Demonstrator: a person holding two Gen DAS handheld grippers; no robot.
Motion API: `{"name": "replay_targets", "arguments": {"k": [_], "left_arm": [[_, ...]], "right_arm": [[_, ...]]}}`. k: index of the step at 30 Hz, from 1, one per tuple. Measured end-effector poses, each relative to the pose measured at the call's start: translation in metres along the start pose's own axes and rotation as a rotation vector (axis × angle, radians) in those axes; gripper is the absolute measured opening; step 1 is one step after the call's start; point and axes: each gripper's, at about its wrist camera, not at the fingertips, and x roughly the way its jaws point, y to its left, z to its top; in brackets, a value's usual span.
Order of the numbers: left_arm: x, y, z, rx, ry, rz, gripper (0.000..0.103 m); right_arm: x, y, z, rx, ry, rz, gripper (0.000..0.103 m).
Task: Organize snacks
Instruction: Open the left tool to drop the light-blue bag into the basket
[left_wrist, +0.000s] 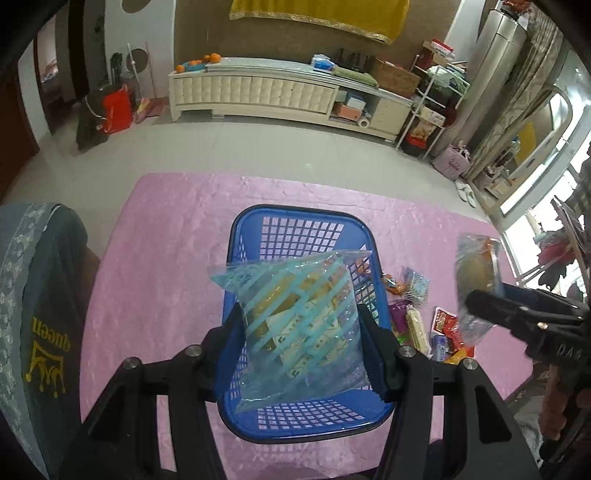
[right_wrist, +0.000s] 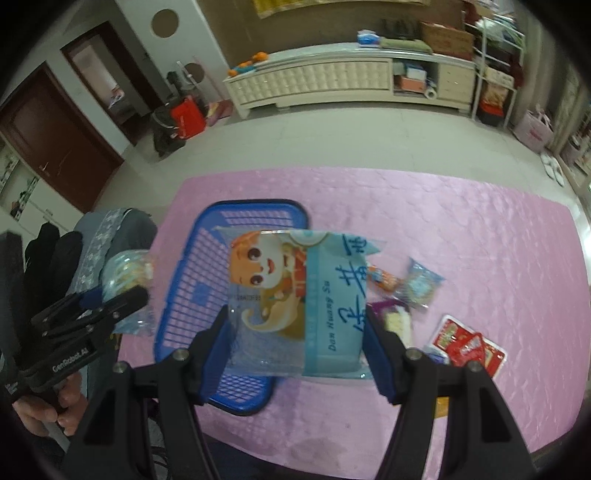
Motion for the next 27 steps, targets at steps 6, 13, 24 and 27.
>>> {"name": "replay_targets", "arguments": {"k": [6, 13, 24, 27], "left_arm": [[0.027, 0.004, 0.004, 0.030, 0.013, 0.012, 0.056], [0.071, 0.014, 0.023, 0.024, 0.078, 0.000, 0.056], [0.090, 0.019, 0.033, 0.051, 0.066, 0.071, 0.065], [0.090, 0.024, 0.033, 0.052, 0.064, 0.074, 0.065]], "right_arm": [[0.037, 0.026, 0.017, -0.050, 0.049, 0.009, 0.070], [0.071, 0.036, 0.037, -0.065, 0.096, -0.002, 0.070], [0.103, 0.044, 0.052, -0.087, 0.141, -0.024, 0.071], [0.108, 0.046, 0.054, -0.093, 0.147, -0.046, 0.071]]}}
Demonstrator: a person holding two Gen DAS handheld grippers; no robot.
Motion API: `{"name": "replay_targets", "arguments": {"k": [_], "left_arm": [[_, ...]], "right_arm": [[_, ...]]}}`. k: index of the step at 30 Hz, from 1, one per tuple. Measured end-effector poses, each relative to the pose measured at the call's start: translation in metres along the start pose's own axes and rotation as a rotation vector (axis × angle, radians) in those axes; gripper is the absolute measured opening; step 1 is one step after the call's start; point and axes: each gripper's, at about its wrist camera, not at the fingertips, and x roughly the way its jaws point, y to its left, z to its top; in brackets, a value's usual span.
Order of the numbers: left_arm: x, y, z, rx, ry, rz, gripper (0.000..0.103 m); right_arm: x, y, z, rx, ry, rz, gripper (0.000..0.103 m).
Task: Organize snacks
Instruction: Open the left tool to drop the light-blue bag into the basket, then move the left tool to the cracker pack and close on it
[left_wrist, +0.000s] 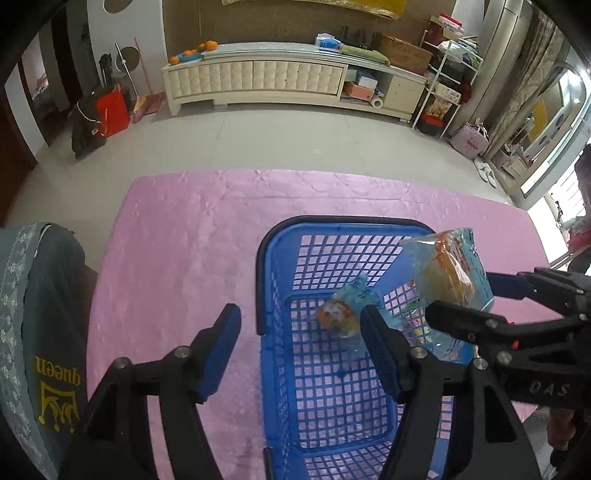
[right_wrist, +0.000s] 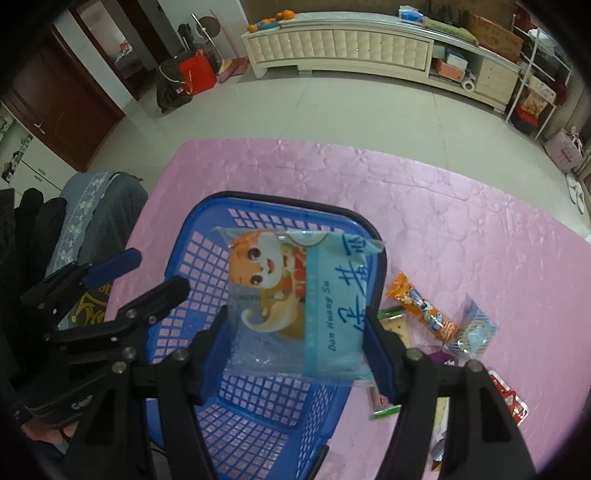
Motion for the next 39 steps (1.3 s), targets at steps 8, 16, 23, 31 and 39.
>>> {"name": "replay_targets", "arguments": {"k": [8, 16, 23, 31, 39], "left_arm": [[-0.010, 0.008, -0.005, 0.013, -0.027, 0.000, 0.067], [-0.007, 0.012, -0.009, 0.005, -0.015, -0.009, 0.067], [-0.025, 0.006, -0.014, 0.003, -0.027, -0.005, 0.068], [-0.069, -0.012, -0.031, 0.013, -0.057, -0.004, 0.068], [-0.123, -0.039, -0.051, 0.043, -0.114, -0.021, 0.067]], "right_arm": [[0.010, 0.007, 0.007, -0.014, 0.014, -0.051, 0.071], [0.008, 0.006, 0.010, -0.039, -0.016, -0.185, 0.086], [-0.014, -0.007, -0.002, 0.017, 0.002, -0.110, 0.087], [-0.068, -0.004, -0.037, 0.035, -0.024, -0.057, 0.087], [-0.123, -0.006, -0.068, 0.057, -0.076, -0.028, 0.087]]}}
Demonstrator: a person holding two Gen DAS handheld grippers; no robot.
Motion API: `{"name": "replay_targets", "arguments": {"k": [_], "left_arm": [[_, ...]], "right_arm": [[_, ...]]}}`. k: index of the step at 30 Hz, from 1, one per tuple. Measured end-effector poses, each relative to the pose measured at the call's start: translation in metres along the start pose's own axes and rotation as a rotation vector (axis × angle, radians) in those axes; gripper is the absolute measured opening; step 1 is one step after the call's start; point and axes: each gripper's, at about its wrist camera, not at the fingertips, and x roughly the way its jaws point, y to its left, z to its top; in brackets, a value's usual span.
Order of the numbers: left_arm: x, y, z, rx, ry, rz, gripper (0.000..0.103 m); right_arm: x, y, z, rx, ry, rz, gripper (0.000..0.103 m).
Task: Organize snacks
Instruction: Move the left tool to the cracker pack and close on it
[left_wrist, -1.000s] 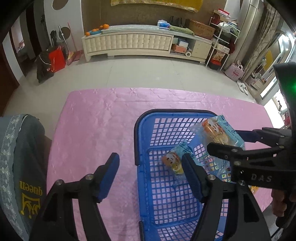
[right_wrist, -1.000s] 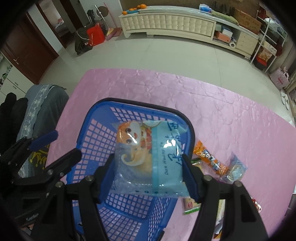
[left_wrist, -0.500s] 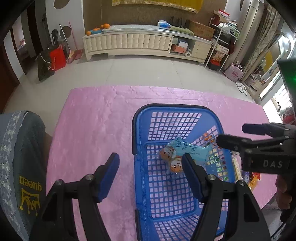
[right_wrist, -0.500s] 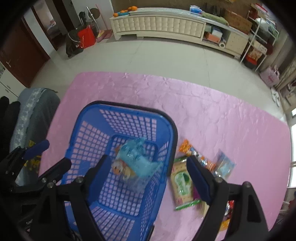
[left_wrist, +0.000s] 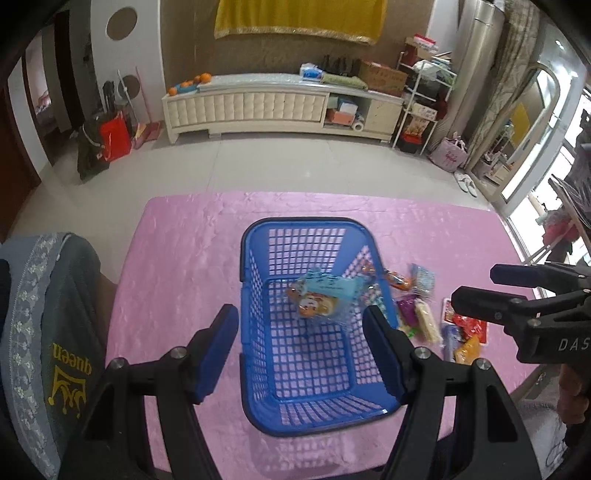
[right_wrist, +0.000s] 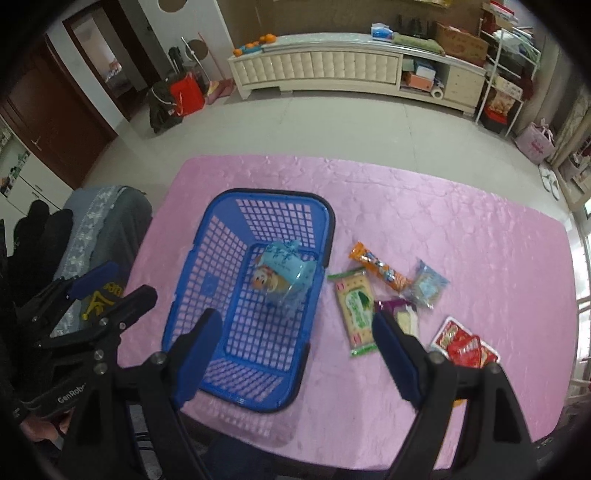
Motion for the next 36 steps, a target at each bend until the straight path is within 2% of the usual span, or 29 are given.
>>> {"name": "replay_targets", "arguments": {"k": [8, 12, 17, 23, 31, 36], "left_arm": [[-0.040, -0.037, -0.007, 0.045, -0.041, -0.006, 0.068], [-0.052, -0.058, -0.012, 0.066, -0.058, -0.015, 0.077], [-0.054, -0.085, -0.017, 0.088, -0.050, -0.032, 0.079], [-0.040, -0.126, -0.020, 0.130, -0.037, -0.056, 0.080], [0.006, -0.181, -0.035, 0.173, 0.058, -0.104, 0.082], [0.036, -0.210, -0.045, 0.194, 0.118, -0.108, 0.082]], "right_arm": [[-0.046, -0.012, -0.027, 0.013, -0.063, -0.011, 0.087], [-0.064, -0.026, -0.041, 0.032, -0.084, -0.016, 0.087], [-0.078, -0.055, -0.064, 0.067, -0.093, -0.014, 0.087], [-0.085, -0.091, -0.088, 0.082, -0.097, -0.026, 0.087], [-0.078, -0.153, -0.112, 0.149, -0.077, -0.048, 0.087], [-0.058, -0.191, -0.122, 0.209, -0.033, -0.037, 0.087]]}}
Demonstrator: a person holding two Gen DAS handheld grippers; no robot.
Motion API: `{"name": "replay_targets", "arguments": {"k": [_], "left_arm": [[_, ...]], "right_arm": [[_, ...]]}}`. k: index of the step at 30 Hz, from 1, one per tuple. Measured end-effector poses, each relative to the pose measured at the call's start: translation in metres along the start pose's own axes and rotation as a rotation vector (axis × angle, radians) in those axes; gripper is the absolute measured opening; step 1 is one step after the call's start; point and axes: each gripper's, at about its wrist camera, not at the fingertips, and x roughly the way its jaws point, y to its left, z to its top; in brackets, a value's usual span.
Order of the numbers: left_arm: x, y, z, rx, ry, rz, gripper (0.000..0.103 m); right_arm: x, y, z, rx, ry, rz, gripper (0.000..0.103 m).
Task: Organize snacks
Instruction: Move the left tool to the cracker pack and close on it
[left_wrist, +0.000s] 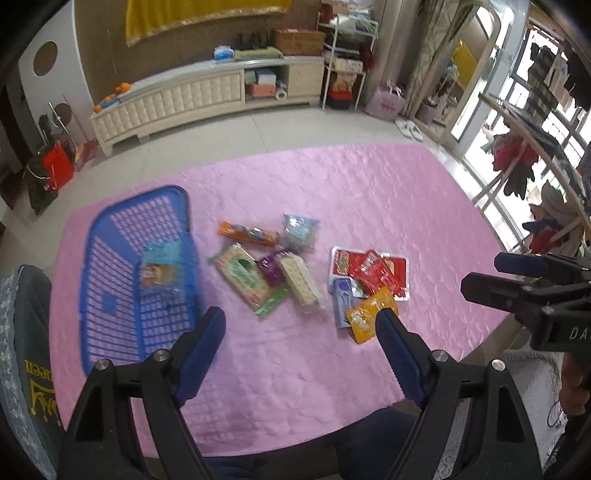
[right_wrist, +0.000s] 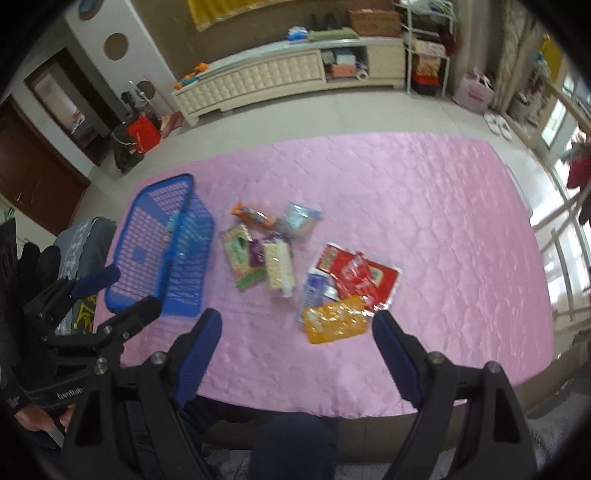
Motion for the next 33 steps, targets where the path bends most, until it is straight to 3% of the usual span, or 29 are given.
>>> {"name": "replay_targets", "arguments": {"k": [6, 18, 30, 33], "left_arm": [[0.040, -0.015, 0.005, -0.010, 0.073, -0.005, 0.082], [0.124, -0.028, 0.023, -0.016, 0.194, 0.060, 0.082], [0.206, -0.023, 0.036, -0.036, 0.330, 0.138, 0.082], [0.218, -0.019, 0.038, -0.054, 0.323, 0.149, 0.082]], "right_arm": [[0.031, -0.031, -0.002, 0.020, 0.058, 0.007, 0.087], [0.106, -0.080, 0.020, 0.074, 0.147, 0.026, 0.087], [0.147, -0.099, 0.036, 0.056, 0.175, 0.021, 0.087], [0.151, -0.102, 0.037, 0.055, 0.174, 0.040, 0.087]]}}
